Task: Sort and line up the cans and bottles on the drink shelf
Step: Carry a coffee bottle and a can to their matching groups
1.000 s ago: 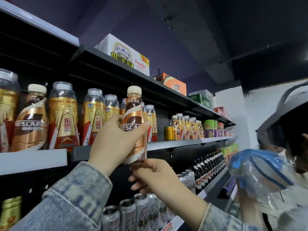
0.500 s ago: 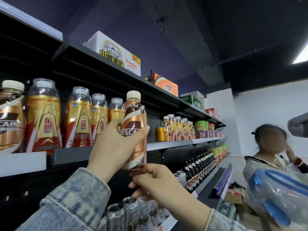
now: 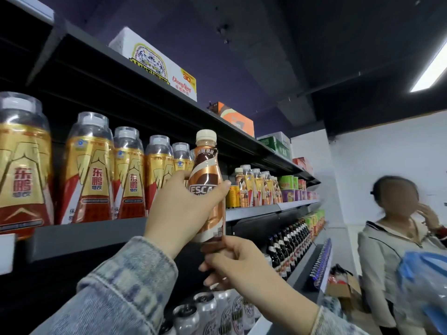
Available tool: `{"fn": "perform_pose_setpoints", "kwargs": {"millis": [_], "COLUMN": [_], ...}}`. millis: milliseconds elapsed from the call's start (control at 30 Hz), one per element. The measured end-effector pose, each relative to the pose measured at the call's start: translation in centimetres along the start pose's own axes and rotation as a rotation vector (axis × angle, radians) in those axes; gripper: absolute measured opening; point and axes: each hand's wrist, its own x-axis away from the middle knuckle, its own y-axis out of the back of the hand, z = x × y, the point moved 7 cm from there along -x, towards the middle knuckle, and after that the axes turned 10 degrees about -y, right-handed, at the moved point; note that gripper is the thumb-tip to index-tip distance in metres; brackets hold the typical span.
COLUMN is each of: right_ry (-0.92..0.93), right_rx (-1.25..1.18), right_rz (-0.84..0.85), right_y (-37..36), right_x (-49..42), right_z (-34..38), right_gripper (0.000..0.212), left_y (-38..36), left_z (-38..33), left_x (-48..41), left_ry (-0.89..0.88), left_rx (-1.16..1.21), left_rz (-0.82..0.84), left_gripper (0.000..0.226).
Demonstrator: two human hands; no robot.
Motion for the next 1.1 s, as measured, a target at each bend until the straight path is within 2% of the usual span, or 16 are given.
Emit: {"fn": "perform_pose_setpoints", "kwargs": {"millis": [100,233,333,467,567,633,700,800,867,900,1000,1100], "right_ry": [0.031,0.064,0.071,0.065,0.047,0.036,0.035,0.027,0.063,0.101,0.184,0.230], "right_rx": [0.092,0.220,0.258,0.350,0.378,0.412,0.510,0.572,0.458,0.363,-0.057,-0.426], "right_rz": [-0.116,-0.406,-0.549,-0.569,-0.493,-0.483,-0.565,-0.625,-0.624,-0.627,-0.656,-0.588], "right_y": [2.3,8.4,13.2,16.5,17.3,17.2,17.3,16.8,17.0,17.4,20.0,23.0], "right_x": [-2.6,-7.9,-12.8,-20.6,-26.5,-29.5,-31.7,-33.9,-34.2,-34.1,-32.2,-30.0], "right_z": [-1.2,-2.8,-3.1,-3.1,-3.6,-3.9,-3.9,-4.0,-4.2,-4.3,-4.2,-3.6], "right_gripper": [0.013,0.010,0.025,0.050,0.065,0.069,0.070,0.061,0.054,0.059,0.078,0.074], "left_y": [-2.0,-5.0,-7.3,-10.2,-12.6,-14.0,-15.2,-16.5,-17.3,-17.6,-18.1,-19.2], "left_z": [0.8,2.2,3.2,5.1,6.9,8.2,9.4,10.9,12.1,12.6,14.1,16.1], "left_x": [-1.7,-5.1,-8.3,-12.1,-14.6,-16.1,-17.4,-18.9,-19.6,-19.9,-20.3,-20.5], "left_ry": [-0.014,-0.015,-0.018,0.013,0.042,0.054,0.066,0.097,0.140,0.162,0.230,0.336], "left_rx": [0.022,-0.014,-0.063,-0.099,-0.144,-0.189,-0.234,-0.291,-0.314,-0.328,-0.356,-0.235], "left_rz": [0.001,-0.023,-0.047,-0.082,-0.095,-0.107,-0.116,-0.144,-0.176,-0.199,-0.257,-0.229], "left_gripper": [0.041,0.047,0.052,0.053,0.054,0.056,0.056,0.057,0.062,0.064,0.072,0.074]}}
